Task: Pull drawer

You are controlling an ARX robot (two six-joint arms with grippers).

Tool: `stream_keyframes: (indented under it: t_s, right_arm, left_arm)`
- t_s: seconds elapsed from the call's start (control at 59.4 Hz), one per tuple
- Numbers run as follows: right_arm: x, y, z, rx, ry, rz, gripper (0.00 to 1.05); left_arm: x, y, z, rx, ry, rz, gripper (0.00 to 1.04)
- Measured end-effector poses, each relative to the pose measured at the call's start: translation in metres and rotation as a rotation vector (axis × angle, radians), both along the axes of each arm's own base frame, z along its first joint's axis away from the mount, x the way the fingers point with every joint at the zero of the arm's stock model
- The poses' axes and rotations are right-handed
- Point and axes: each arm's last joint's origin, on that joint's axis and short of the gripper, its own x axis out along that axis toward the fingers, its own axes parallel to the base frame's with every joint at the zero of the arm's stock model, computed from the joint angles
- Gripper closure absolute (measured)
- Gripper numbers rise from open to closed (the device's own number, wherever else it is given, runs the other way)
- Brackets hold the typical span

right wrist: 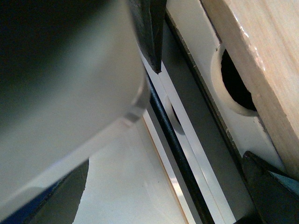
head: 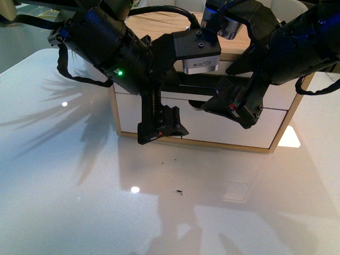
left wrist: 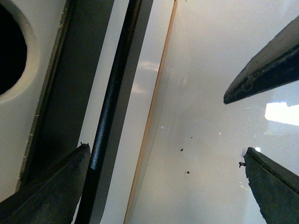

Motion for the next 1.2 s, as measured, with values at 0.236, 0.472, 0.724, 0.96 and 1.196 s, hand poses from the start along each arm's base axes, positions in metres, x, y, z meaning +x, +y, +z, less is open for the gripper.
stream_keyframes:
  t_s: [0.236,0.472,0.724,0.96,1.196]
  right_arm:
    - [0.002,0.001,-0.001,0.010,0.002,0.012,0.09]
    - [0.000,-0.006,0.001,0.019,0.033,0.009,0.09]
    - [-0.007,-0.015,-0.002,0.007,0.080,0.023,0.09]
    - [-0.002,-0.018,-0.004,-0.018,0.032,0.003,0.09]
    - [0.003,-0.017,-0.017,-0.025,0.064,0.004,0.09]
  left_arm:
    - [0.000,0.001,-0.001,0.011,-0.014,-0.007,0.07]
    - [0.000,0.001,-0.001,0.005,-0.011,-0.010,0.07]
    - [0.000,0.002,-0.001,0.005,-0.011,-0.009,0.07]
    - [0.000,0.002,-0.002,0.006,-0.010,-0.008,0.07]
    - [0.001,0.003,-0.002,0.007,-0.017,-0.010,0.07]
